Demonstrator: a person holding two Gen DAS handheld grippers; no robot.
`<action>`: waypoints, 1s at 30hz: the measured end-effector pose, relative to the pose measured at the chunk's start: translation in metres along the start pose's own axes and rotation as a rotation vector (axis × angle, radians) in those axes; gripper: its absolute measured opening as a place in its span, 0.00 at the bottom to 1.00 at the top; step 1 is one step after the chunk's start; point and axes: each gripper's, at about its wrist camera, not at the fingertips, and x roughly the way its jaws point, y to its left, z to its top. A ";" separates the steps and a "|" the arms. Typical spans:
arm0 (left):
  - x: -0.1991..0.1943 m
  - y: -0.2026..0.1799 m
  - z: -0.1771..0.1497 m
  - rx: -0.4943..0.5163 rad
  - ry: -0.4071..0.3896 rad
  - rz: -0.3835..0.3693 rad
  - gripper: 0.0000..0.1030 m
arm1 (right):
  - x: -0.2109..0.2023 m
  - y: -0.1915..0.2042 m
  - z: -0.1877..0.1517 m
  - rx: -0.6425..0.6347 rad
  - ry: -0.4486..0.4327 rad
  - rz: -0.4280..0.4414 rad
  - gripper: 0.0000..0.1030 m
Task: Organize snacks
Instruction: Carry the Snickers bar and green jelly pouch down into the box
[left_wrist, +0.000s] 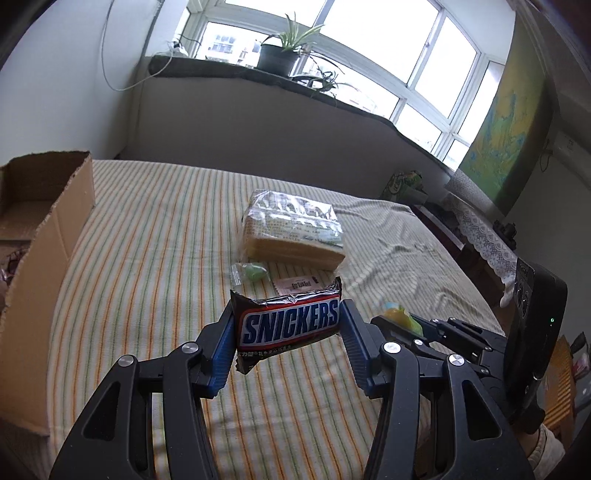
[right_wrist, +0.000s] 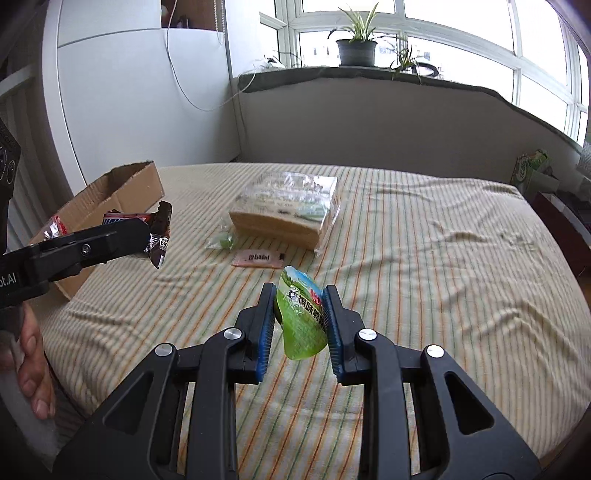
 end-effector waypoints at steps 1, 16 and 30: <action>-0.010 -0.005 0.004 0.013 -0.027 -0.007 0.50 | -0.011 0.004 0.007 -0.005 -0.029 -0.008 0.26; -0.117 -0.018 0.029 0.075 -0.304 -0.053 0.51 | -0.105 0.079 0.062 -0.144 -0.230 -0.046 0.26; -0.123 0.050 0.011 -0.060 -0.284 -0.012 0.51 | -0.044 0.148 0.065 -0.251 -0.125 0.047 0.26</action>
